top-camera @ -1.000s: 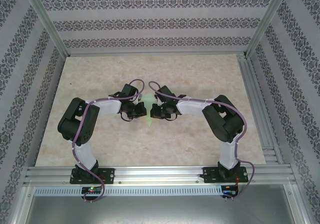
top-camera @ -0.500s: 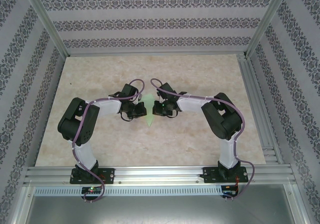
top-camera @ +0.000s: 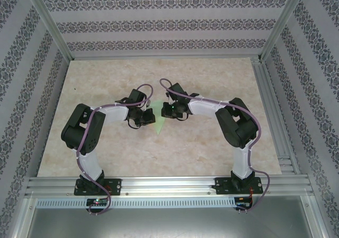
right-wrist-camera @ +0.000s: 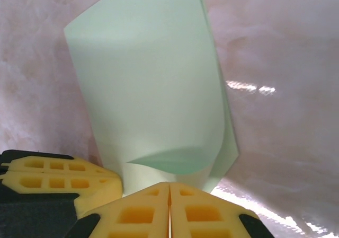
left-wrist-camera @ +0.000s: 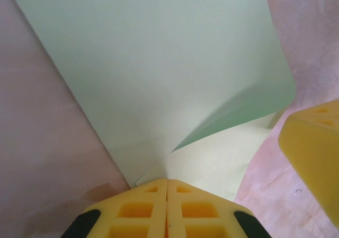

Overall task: Fold a paper plane with a square sheet of paper (pick it up from the middle)
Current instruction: Third fold the triangle at the center of the table.

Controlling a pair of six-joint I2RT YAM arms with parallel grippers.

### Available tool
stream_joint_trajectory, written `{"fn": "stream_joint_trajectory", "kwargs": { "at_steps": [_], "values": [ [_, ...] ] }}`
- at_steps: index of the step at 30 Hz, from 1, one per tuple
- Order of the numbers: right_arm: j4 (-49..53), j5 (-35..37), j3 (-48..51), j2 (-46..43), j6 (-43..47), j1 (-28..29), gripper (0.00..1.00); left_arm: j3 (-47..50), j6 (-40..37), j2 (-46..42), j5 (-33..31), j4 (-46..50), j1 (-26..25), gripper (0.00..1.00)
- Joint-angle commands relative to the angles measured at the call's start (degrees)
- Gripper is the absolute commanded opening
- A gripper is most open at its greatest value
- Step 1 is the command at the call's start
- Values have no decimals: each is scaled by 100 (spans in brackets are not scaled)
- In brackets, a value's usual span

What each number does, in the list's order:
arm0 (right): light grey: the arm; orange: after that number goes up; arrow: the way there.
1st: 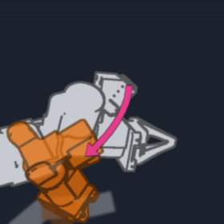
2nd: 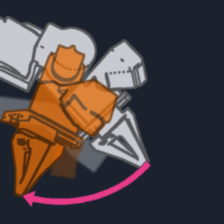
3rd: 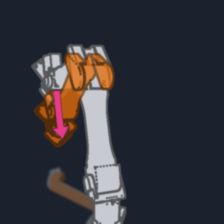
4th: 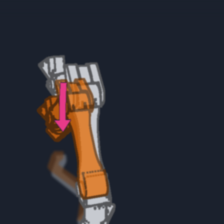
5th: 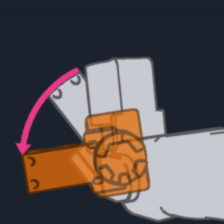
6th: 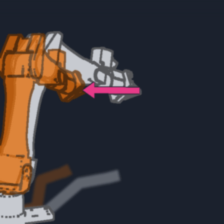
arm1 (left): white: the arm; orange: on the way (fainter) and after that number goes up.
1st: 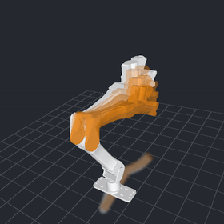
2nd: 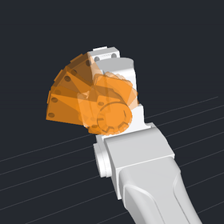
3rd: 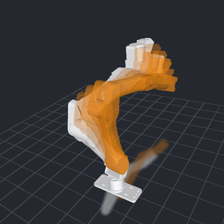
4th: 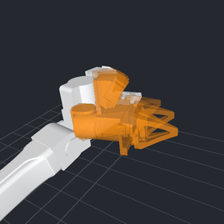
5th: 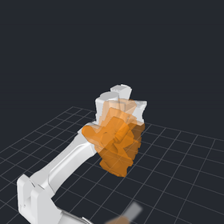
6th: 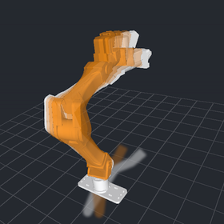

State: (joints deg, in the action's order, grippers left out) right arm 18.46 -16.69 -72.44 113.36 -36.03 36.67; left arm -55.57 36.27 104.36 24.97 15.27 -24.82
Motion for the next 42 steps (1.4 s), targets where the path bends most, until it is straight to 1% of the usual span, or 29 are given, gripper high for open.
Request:
{"fn": "stream_joint_trajectory", "kwargs": {
  "at_steps": [1,7,12,16,20,26,31,33,39,42],
  "values": [
    [2,86,-112,214,114,-55,9,47,-173,184,-349,310,-32,8],
    [26,133,-119,428,70,-147,9,55,-190,165,-336,327,-32,8],
    [-103,17,-135,52,104,-138,9,64,-192,164,-350,337,-37,8],
    [-167,71,-144,-126,156,-174,9,51,-196,168,-344,330,-33,8],
    [-119,76,-208,132,162,-228,9,61,-194,169,-329,310,-32,8],
    [-101,-154,-240,488,88,-221,9,62,-201,164,-325,310,-32,8],
    [164,117,-304,624,97,-267,9,25,-220,158,-326,337,-32,8],
    [195,116,-314,543,90,-274,9,11,-235,165,-327,353,-32,8],
    [-133,43,-232,-122,135,-283,9,-42,-244,180,-332,372,-32,8],
    [-65,26,-324,-20,199,-291,9,-52,-252,187,-331,380,-33,8]
  ]
}}
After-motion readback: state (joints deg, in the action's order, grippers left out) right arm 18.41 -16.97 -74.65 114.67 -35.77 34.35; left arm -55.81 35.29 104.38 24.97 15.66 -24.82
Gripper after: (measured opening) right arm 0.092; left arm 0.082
